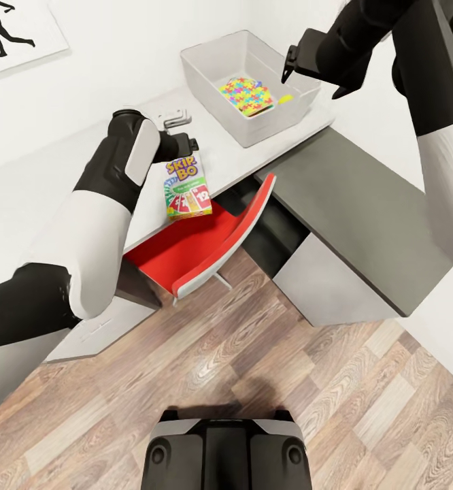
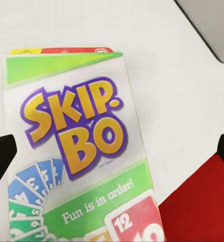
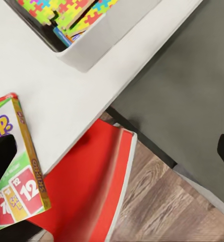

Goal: Put all the toys in the child's room - the three board games (two on the bed and one on the table), the two jigsaw puzzles on the table, and the tennis ball on the table - inside the toy box on the table in the child's room.

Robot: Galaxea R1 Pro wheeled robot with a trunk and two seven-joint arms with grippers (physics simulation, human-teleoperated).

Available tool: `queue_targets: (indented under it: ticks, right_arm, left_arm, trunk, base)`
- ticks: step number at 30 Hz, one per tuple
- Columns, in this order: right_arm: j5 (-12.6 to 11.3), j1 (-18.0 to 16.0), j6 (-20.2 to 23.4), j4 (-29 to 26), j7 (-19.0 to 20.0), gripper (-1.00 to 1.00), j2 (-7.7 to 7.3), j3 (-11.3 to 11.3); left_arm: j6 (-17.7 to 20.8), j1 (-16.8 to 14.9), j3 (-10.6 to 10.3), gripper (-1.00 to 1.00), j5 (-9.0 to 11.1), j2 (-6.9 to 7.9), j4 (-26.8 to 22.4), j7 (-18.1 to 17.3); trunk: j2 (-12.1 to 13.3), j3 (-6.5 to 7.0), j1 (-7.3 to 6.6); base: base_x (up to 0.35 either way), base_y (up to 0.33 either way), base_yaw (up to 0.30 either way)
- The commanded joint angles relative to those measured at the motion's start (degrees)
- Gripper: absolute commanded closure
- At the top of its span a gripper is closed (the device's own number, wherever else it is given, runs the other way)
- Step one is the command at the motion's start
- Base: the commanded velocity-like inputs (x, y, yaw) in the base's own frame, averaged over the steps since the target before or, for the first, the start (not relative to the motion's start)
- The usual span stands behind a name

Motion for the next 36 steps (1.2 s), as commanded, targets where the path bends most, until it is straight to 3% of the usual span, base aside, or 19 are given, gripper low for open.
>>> queue_targets:
  ticks: [1, 5, 8, 18, 23, 26, 31, 36]
  right_arm:
    - [-0.5, 0.0, 0.6, 0.3, -0.5, -1.0, 0.03, 0.2]
    - [-0.4, 0.2, 0.6, 2.5, -0.4, -1.0, 1.37, 0.2]
    - [-0.4, 0.2, 0.8, 4.1, -0.4, -1.0, 3.76, 0.0]
    - [-0.9, 0.3, 2.8, 4.5, -0.4, -1.0, 4.4, -0.3]
    - [-1.6, 0.4, 4.1, 4.5, -0.6, -1.0, 3.98, -0.9]
    - [-5.0, 0.7, 4.4, 4.5, -0.8, -1.0, 3.57, -1.6]
    - [-9.7, 0.8, 4.5, 5.0, -1.1, -1.0, 2.28, -2.1]
    - [-11.0, 0.9, 4.4, 4.4, -1.1, -1.0, 0.68, -2.1]
  left_arm:
    - [0.1, 0.2, -0.1, -1.0, 0.6, 0.0, 0.0, 0.5]
    - [0.0, 0.7, -0.1, -1.0, 0.6, 0.0, 0.0, 0.7]
    - [0.0, 1.0, -0.1, -1.0, 0.6, 0.0, 0.0, 0.9]
    - [-1.2, 1.2, -0.1, -1.0, 0.6, 0.0, 0.2, 1.0]
    - [-2.5, 1.3, -1.8, -1.0, 0.6, 0.0, 0.2, 1.0]
    - [-3.5, 1.4, -3.6, -1.0, 0.7, 0.0, 0.3, 1.1]
    - [-4.4, 1.4, -4.6, -1.0, 0.9, 0.0, 0.3, 1.1]
    - [-4.7, 1.5, -4.8, -1.0, 1.0, 0.0, 0.3, 1.1]
  trunk:
    - [-0.1, -0.07, 0.03]
    - [-0.1, -0.07, 0.03]
    - [-0.1, -0.07, 0.03]
    - [-0.1, -0.07, 0.03]
    - [-0.1, -0.07, 0.03]
    - [-0.1, -0.07, 0.03]
    - [-0.1, -0.07, 0.03]
    - [-0.1, -0.07, 0.03]
  base:
    - [0.0, 0.0, -0.004]
    - [0.0, 0.0, -0.002]
    - [0.0, 0.0, 0.0]
    - [0.0, 0.0, 0.0]
    - [0.0, 0.0, 0.0]
    - [0.0, 0.0, 0.0]
    - [0.014, 0.0, 0.0]
    - [0.18, 0.0, 0.0]
